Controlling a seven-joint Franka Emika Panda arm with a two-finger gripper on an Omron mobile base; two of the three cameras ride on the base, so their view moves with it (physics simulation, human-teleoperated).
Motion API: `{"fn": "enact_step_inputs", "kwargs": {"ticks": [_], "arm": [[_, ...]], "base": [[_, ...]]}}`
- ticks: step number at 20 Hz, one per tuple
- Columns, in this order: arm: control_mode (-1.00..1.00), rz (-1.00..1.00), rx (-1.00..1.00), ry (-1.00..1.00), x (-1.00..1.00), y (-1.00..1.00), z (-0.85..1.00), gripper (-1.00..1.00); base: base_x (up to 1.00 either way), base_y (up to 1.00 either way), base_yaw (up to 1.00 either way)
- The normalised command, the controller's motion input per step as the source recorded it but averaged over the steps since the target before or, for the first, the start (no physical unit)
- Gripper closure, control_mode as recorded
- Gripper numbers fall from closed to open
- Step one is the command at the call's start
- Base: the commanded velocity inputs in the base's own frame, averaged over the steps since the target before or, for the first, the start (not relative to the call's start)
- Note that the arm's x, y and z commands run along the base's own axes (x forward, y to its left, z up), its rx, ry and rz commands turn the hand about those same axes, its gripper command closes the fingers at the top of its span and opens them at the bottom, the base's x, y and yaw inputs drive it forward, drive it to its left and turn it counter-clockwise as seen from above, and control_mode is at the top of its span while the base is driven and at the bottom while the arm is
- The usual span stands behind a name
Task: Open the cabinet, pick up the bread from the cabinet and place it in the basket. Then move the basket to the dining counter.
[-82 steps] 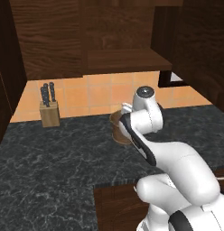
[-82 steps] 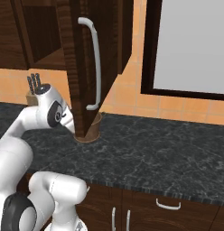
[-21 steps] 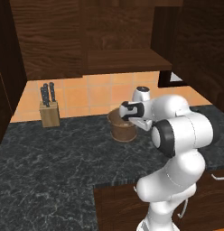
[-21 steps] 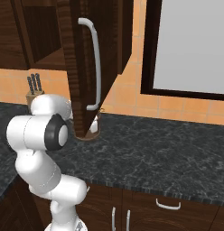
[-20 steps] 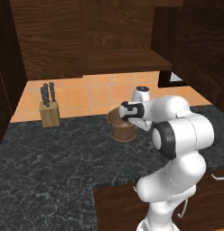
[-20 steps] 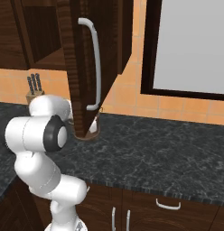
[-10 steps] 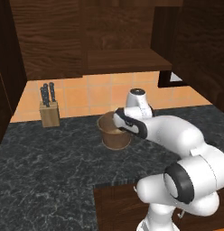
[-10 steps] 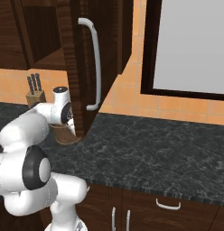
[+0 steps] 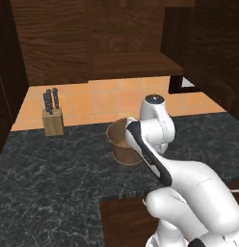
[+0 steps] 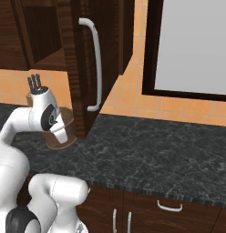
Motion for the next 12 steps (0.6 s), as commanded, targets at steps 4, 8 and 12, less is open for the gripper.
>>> {"fn": "enact_step_inputs", "kwargs": {"ticks": [4, 8, 12], "arm": [[-1.00, -0.19, 0.00, -0.08, -0.75, -0.46, 0.86, 1.00], [-1.00, -0.15, 0.00, 0.03, -0.70, -0.23, 0.96, 1.00], [-1.00, -0.08, 0.00, 0.04, -0.58, -0.44, 0.62, 1.00]], "base": [[0.00, 0.00, 0.00], [0.00, 0.00, 0.00], [0.00, 0.00, 0.00]]}}
